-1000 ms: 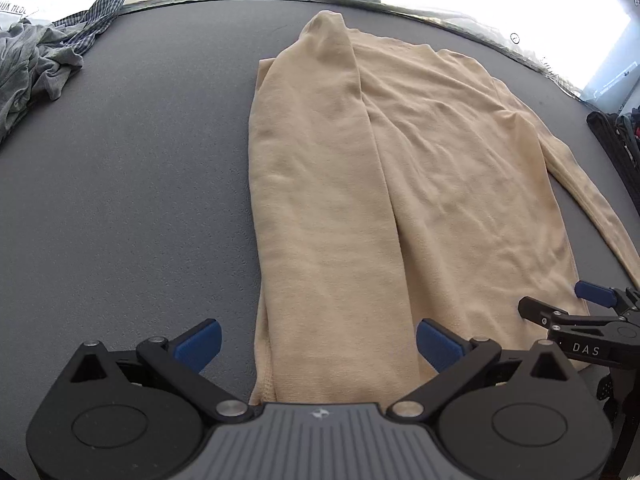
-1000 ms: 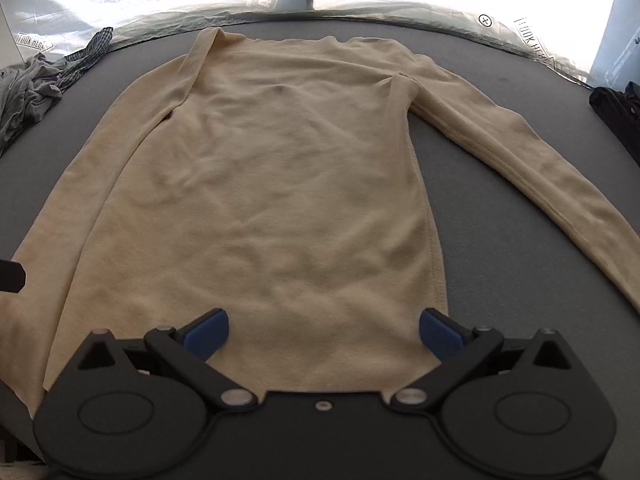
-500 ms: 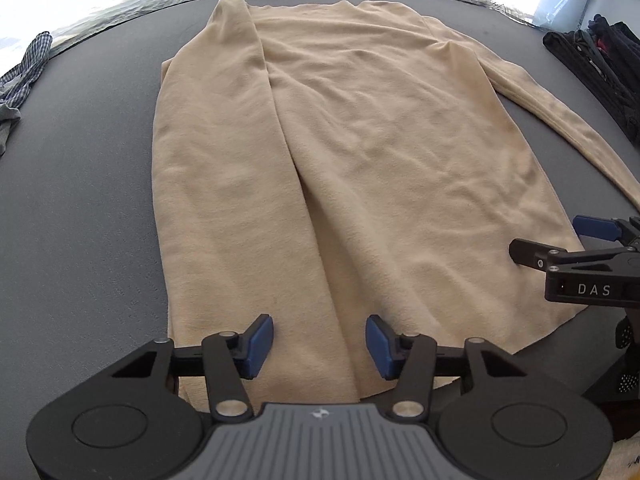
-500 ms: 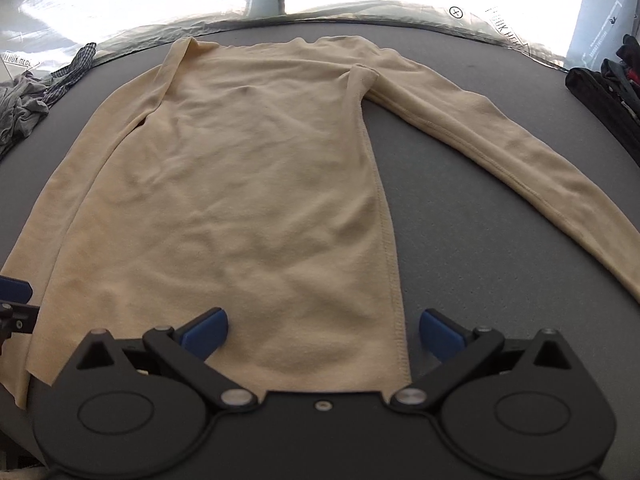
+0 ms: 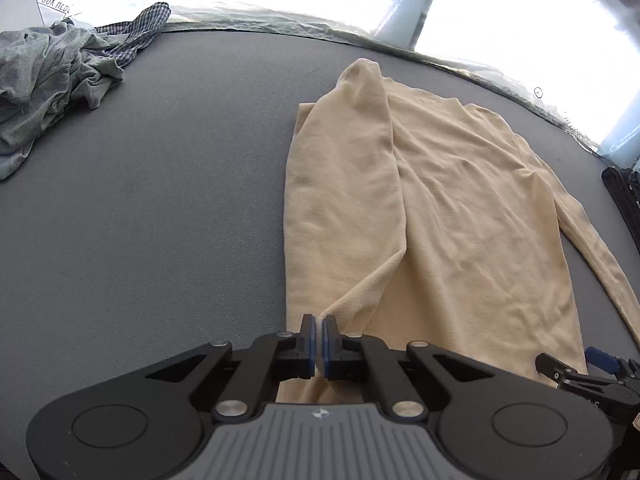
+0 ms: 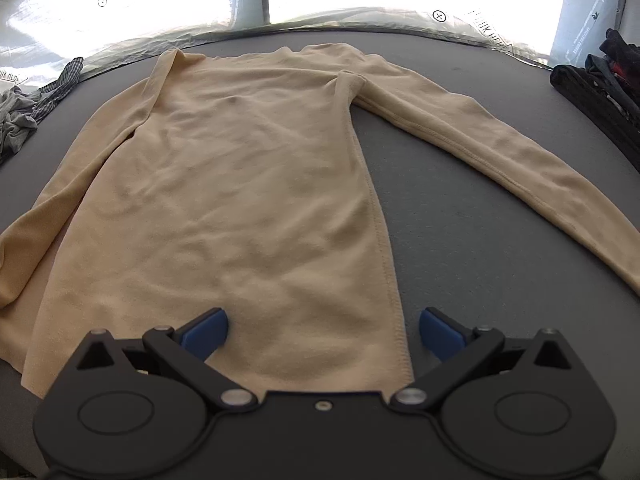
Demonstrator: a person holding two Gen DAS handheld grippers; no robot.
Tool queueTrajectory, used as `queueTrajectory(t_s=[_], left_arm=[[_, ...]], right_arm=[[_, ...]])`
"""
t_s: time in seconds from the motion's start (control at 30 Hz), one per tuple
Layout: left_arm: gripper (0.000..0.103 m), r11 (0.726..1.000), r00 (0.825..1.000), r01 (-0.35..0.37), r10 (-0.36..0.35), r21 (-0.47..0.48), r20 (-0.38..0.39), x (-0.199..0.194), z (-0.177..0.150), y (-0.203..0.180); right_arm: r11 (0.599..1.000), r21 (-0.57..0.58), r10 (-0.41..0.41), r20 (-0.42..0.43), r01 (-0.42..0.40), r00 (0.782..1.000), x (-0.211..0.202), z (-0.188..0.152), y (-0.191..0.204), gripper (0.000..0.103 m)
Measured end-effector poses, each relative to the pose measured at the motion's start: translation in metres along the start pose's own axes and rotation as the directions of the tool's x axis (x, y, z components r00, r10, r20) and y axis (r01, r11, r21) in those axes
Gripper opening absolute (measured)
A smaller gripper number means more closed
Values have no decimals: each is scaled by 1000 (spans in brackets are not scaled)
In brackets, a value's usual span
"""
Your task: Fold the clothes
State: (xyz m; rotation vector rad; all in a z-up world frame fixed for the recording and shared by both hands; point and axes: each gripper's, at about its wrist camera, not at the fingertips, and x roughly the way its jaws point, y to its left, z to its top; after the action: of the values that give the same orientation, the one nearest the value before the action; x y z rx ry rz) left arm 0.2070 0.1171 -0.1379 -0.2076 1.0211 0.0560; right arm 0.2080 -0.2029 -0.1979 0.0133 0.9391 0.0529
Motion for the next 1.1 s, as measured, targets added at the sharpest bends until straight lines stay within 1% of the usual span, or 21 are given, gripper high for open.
queueTrajectory(t_s=[0.07,0.2,0.23,0.3,0.37,0.5,0.57,0.63,0.7,0.77,0.83,0.87,0.9,0.93,1.0,1.03,1.07,1.1], left_arm=[[4,998,999,-14,16,-54,35,-8,15,19],[3,987,994,-27,44,-159,101,-19,47,63],[3,983,992,-31,53,-178,117,-20,54,73],[0,979,985,-55,85,-198,149,-21,69,91],[0,976,977,-82,119,-204,178,-20,85,108],[0,970,967,-93,141,-224,212,-13,118,140],[0,979,974,-85,121,-185,193,-5,134,147],[2,993,983,-70,85,-94,161,5,143,143],[13,999,990,-47,43,27,136,17,140,130],[41,988,997,-7,-6,156,81,35,129,111],[51,971,1000,4,-11,239,29,50,115,96],[54,965,1000,-4,3,263,4,57,108,92],[54,958,1000,-11,18,286,-20,64,101,87],[54,955,999,-19,32,296,-37,68,95,85],[62,960,997,-39,55,278,-50,71,85,89],[75,962,996,-53,69,266,-51,71,80,92],[85,966,995,-74,87,248,-43,70,77,97],[88,968,994,-94,105,231,-36,69,73,101]], right_arm=[[1000,12,-10,7,10,1000,0,0,1,103],[998,51,-40,9,40,999,2,2,4,103],[997,64,-50,8,49,999,3,2,6,103],[994,88,-68,6,67,998,3,4,7,103],[990,113,-88,7,86,996,4,5,9,103],[980,160,-125,11,122,992,6,6,13,103],[972,188,-148,12,143,989,7,7,15,103],[960,222,-177,18,169,984,8,7,19,103],[947,256,-208,26,195,978,9,7,23,103],[935,282,-234,42,213,971,9,5,26,103],[926,301,-254,55,226,966,10,4,28,103],[925,304,-257,57,229,965,10,4,28,103],[924,306,-260,57,231,964,10,3,28,103],[922,308,-263,58,234,963,9,3,29,103],[922,306,-266,63,235,962,9,2,30,103],[924,304,-266,69,234,961,9,1,30,103],[926,300,-264,75,231,962,8,0,30,103],[928,296,-261,81,227,962,8,-1,30,103]])
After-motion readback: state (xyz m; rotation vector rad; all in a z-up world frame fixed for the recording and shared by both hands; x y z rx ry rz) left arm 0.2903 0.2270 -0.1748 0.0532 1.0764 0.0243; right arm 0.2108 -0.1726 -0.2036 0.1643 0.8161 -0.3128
